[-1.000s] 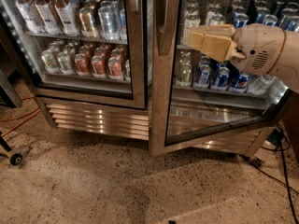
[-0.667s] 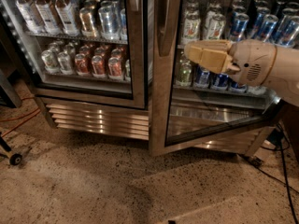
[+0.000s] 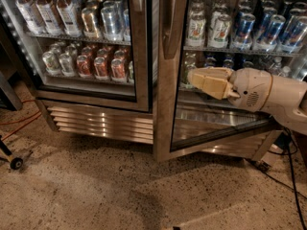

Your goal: Open right fridge door

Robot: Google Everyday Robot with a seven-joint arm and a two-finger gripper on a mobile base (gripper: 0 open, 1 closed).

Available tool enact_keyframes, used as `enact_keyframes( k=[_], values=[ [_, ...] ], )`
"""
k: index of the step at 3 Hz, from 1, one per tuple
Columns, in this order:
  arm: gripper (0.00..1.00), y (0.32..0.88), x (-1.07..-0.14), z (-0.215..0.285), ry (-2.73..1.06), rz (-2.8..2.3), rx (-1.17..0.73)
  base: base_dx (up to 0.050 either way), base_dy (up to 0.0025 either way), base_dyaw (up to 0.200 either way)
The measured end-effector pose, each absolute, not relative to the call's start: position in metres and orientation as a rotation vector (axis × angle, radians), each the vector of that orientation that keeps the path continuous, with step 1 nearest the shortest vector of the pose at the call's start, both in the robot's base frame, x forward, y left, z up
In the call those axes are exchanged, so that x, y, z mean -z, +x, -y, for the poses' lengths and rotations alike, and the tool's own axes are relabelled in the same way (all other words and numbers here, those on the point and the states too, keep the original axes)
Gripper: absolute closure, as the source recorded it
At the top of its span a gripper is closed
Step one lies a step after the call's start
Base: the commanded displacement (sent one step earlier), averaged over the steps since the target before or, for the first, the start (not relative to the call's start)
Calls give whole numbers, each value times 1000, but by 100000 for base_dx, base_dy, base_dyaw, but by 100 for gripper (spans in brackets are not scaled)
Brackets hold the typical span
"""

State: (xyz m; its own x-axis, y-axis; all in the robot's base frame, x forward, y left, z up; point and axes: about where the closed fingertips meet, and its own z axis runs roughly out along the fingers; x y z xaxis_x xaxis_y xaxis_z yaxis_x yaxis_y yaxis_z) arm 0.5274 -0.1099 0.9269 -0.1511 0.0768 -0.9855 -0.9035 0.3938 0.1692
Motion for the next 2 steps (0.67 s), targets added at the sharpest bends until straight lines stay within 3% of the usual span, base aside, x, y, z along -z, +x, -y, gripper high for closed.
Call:
enact_keyframes(
  k=[2],
  values=[
    [100,439,-916,103,-839,-1363,-1100,0,0,0]
  ],
)
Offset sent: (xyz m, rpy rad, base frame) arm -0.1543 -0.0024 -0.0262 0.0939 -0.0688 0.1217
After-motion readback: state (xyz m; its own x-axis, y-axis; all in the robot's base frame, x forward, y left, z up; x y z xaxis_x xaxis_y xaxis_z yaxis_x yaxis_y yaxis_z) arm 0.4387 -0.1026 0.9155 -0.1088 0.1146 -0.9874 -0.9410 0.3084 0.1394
